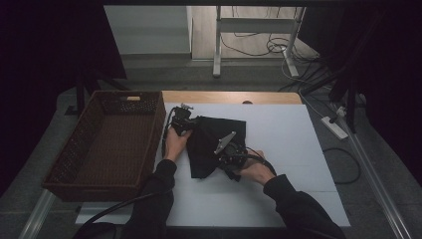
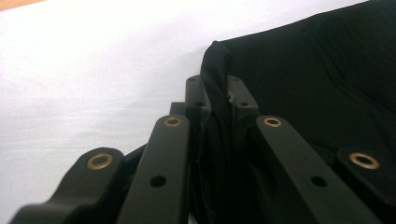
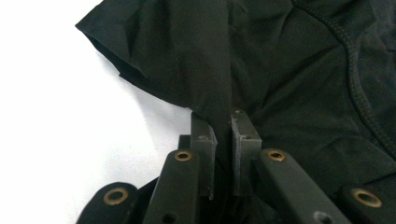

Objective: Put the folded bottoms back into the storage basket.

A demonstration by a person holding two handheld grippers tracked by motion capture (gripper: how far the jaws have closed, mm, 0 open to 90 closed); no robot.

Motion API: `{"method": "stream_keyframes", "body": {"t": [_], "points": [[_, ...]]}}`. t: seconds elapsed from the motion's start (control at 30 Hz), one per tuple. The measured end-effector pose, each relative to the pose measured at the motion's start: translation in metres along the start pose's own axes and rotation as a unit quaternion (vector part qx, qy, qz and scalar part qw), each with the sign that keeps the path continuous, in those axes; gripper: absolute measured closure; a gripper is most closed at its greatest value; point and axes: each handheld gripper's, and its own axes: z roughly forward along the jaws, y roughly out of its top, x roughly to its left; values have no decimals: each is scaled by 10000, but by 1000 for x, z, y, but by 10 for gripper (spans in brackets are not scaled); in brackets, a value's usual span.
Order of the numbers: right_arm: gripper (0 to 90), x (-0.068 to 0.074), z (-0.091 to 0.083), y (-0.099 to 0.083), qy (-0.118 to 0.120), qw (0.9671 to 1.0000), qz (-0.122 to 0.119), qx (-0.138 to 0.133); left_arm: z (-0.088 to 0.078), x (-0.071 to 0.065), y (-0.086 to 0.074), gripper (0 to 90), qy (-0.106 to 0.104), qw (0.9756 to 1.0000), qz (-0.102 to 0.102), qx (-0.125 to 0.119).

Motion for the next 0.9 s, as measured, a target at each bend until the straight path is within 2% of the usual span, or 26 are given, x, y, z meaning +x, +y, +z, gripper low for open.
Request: {"method": "stream_keyframes", "body": {"t": [0.17, 0.27, 0.5, 0.67, 0.9], "points": [[834, -1, -5, 2, 117, 9999, 29, -79, -2, -6, 3, 827, 179, 9998, 74, -9], [835, -2, -12, 3, 216, 9995, 101, -215, -4, -7, 7, 829, 167, 9998, 50, 26], [834, -2, -24, 6, 282, 9988, 95, -388, -15, -9, 20, 830, 78, 10000, -42, -32], [835, -1, -34, 9, 382, 9978, 127, -524, -22, -12, 30, 830, 67, 9999, -17, -91], [835, 2, -49, 14, 386, 9963, 104, -758, -35, -14, 44, 830, 52, 9998, 16, -169]]}}
